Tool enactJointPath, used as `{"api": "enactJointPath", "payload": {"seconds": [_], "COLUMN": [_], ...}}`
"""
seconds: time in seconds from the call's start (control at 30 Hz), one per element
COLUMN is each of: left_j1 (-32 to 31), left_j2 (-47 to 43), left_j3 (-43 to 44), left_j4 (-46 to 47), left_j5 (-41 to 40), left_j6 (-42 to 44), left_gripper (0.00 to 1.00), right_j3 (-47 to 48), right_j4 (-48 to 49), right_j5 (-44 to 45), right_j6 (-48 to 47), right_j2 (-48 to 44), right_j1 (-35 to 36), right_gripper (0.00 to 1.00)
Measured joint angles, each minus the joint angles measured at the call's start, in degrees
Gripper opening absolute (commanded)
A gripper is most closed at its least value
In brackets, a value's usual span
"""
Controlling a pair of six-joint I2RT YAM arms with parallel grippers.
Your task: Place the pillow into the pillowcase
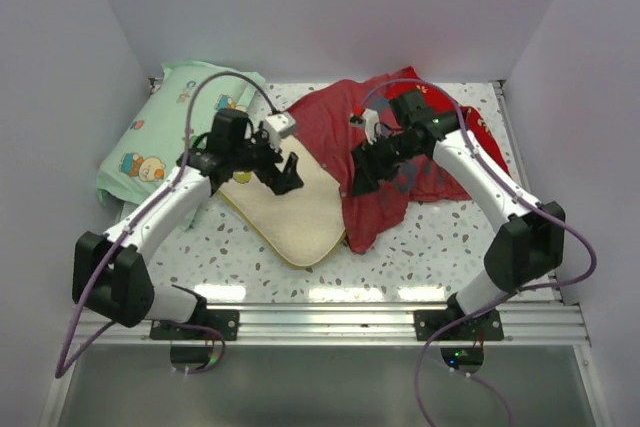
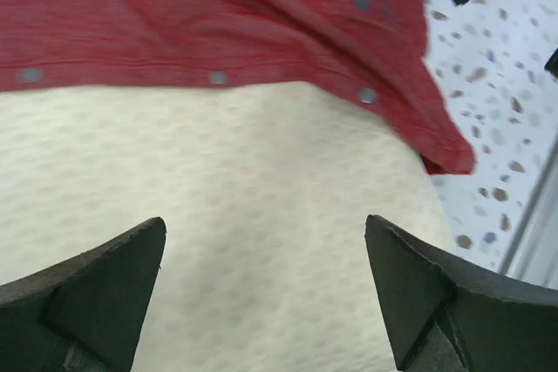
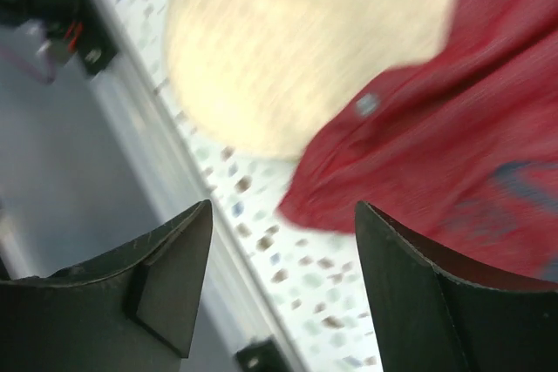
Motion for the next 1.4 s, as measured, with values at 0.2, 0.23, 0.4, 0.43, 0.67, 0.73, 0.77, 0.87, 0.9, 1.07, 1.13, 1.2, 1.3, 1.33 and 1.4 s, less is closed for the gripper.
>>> {"api": "enactJointPath", "payload": {"seconds": [0.2, 0.23, 0.4, 0.43, 0.67, 0.73, 0.77, 0.87, 0.9, 1.07, 1.13, 1.2, 1.3, 1.33, 1.4], "left_j1": [15.8, 17.2, 21.7, 21.7, 18.8, 16.6, 15.3, 10.1, 8.8, 12.0, 17.6, 21.4, 23.2, 23.0, 22.3], "left_j2": [4.1, 6.5, 21.4, 23.5, 32.2, 30.8, 29.4, 24.0, 22.5, 17.3, 17.7, 18.8, 22.0, 23.3, 26.6], "left_j3": [8.1, 9.7, 15.8, 15.9, 17.2, 15.0, 13.0, 6.3, 4.5, 1.4, 4.0, 6.8, 10.6, 11.4, 12.8], "left_j4": [-1.7, -1.6, -3.9, -4.5, -6.6, -4.8, -3.5, -0.9, -0.4, 1.6, 2.4, 4.0, 8.4, 9.7, 12.1], "left_j5": [-2.8, -3.2, -5.5, -5.3, -1.6, -1.3, -0.6, 3.1, 4.7, 10.4, 9.9, 8.7, 8.1, 8.3, 8.9], "left_j6": [4.1, 4.7, 9.7, 10.7, 13.8, 14.2, 13.7, 10.6, 9.2, 2.1, -0.5, -2.5, -6.9, -8.4, -11.5], "left_gripper": [1.0, 1.0, 1.0, 1.0, 0.59, 0.5, 0.5, 0.88, 0.92, 0.99, 1.0, 1.0, 1.0, 1.0, 1.0], "right_j3": [13.3, 15.4, 25.0, 26.0, 37.4, 37.7, 37.2, 31.5, 28.7, 17.0, 13.9, 11.8, 9.2, 8.5, 7.2], "right_j4": [7.1, 8.1, 10.4, 10.8, 13.0, 13.4, 13.6, 13.9, 13.6, 10.3, 9.3, 8.6, 8.8, 9.4, 11.0], "right_j5": [12.2, 13.9, 22.2, 23.2, 27.9, 28.0, 28.0, 28.0, 27.9, 28.2, 28.4, 29.4, 32.4, 33.7, 36.9], "right_j6": [3.5, 4.1, 6.3, 6.5, 9.3, 9.4, 9.4, 8.8, 8.3, 4.8, 3.7, 2.9, 2.1, 2.0, 1.6], "right_j2": [10.0, 12.2, 23.1, 24.1, 31.8, 32.0, 31.8, 29.1, 27.6, 18.3, 14.1, 11.1, 8.2, 8.1, 8.5], "right_j1": [0.6, 0.9, 2.5, 2.7, 3.9, 4.2, 4.4, 5.7, 6.1, 9.0, 10.8, 13.2, 19.5, 21.7, 25.9], "right_gripper": [0.77, 0.78, 0.81, 0.81, 0.79, 0.79, 0.79, 0.82, 0.92, 0.99, 0.98, 0.99, 0.99, 0.98, 0.99]}}
